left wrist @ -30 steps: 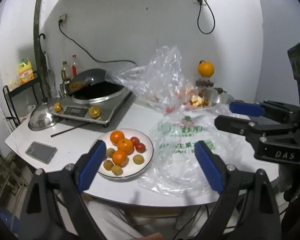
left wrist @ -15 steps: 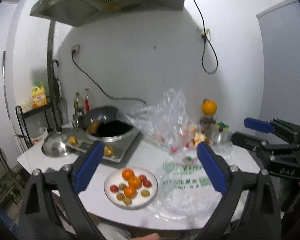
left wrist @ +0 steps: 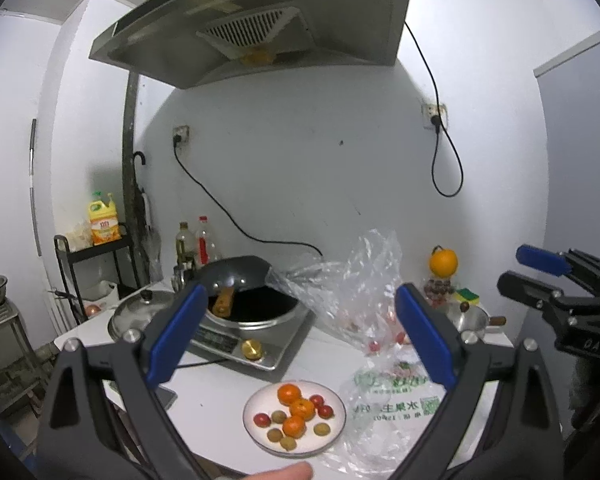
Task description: Organize fruits
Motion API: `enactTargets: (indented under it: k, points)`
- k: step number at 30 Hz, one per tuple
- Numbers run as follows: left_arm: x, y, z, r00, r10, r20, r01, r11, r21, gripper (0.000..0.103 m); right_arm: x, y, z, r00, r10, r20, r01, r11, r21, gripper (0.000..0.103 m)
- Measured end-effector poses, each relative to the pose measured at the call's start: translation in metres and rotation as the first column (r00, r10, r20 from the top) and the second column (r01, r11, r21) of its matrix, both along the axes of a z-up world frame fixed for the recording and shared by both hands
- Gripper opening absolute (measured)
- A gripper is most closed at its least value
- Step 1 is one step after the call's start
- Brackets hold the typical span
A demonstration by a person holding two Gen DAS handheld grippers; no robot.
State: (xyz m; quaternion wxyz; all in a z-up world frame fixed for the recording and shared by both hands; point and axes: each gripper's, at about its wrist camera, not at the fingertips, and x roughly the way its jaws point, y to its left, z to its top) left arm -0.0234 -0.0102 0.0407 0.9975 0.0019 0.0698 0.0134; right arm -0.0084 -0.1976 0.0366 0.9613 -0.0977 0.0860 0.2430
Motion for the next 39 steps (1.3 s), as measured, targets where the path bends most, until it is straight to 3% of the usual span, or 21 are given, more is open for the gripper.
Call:
enactTargets:
  k: [13, 39]
  points:
    - [-0.002, 0.023, 0.025, 0.994, 0.07, 0.086, -0.069, 0.998, -0.012, 0.096, 0.006, 0.012, 0.028, 0.997, 0.011, 0.073, -0.012, 1.0, 0.01, 0.066]
    - [0.023, 0.034, 0.012, 0.995, 0.088, 0.054, -0.087, 0.996, -0.008, 0.096, 0.033, 0.031, 0.021, 1.0, 0.003, 0.027, -0.003, 1.0, -0.013, 0.066]
